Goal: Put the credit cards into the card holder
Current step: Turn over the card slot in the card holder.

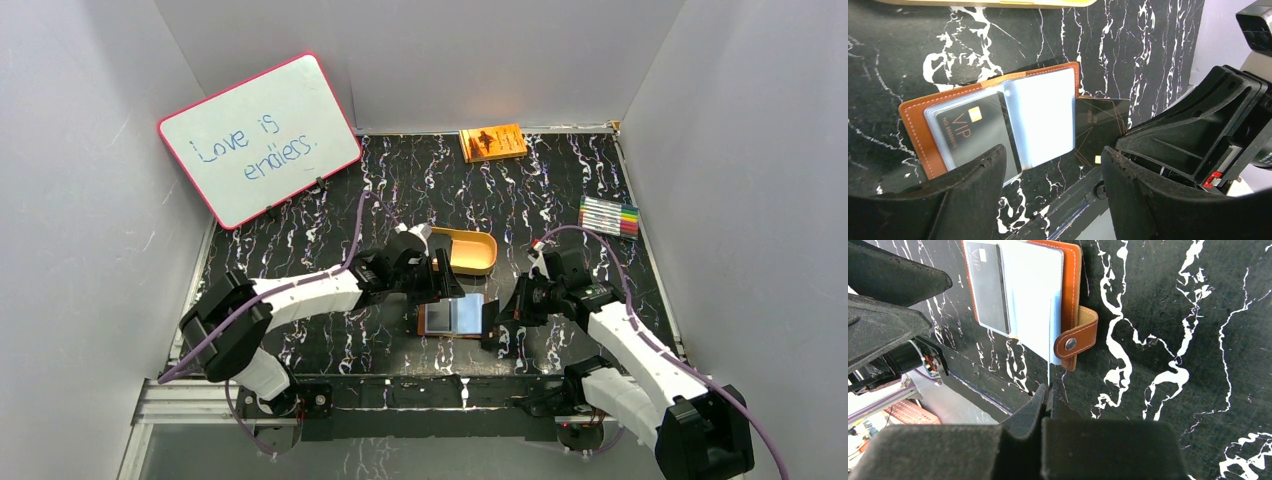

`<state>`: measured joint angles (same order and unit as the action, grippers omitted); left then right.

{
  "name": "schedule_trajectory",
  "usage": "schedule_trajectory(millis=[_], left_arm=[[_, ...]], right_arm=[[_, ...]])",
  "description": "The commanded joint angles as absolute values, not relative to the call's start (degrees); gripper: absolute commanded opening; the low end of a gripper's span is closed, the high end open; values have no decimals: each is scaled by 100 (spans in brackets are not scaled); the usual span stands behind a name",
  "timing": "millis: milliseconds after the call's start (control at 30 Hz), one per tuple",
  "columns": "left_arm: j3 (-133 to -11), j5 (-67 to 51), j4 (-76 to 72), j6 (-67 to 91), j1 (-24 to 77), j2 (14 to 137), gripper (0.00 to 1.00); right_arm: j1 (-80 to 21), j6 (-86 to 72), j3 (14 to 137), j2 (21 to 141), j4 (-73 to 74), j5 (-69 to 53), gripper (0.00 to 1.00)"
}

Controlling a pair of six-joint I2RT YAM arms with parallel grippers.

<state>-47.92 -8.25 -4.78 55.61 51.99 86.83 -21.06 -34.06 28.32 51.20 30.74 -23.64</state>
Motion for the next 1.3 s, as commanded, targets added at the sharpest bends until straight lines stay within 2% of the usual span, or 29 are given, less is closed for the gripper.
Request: schedule_trajectory(millis=[0,333,800,1033,1267], left_arm=[[-5074,-1169,-662,5502,5221,8881,65],[-4984,-1313,-762,5580,5222,9365,61],[-5276,-1398,-378,5358,5229,9925,62],[-5361,-1346,-154,5319,5230,10093,57],[-5318,-1279,-70,5379,5229,10143,47]], right_arm=[[-2111,-3410,2765,5244,2801,-2472,0],[-2118,-3516,2572,5324,2539,-2692,0],[-2116,-3575,2384,5493,2268,-2841,0],[-2118,-3619,2331,5525,2118,-2958,0],[-2116,-3659,2245,5419,1889,-3161,0]])
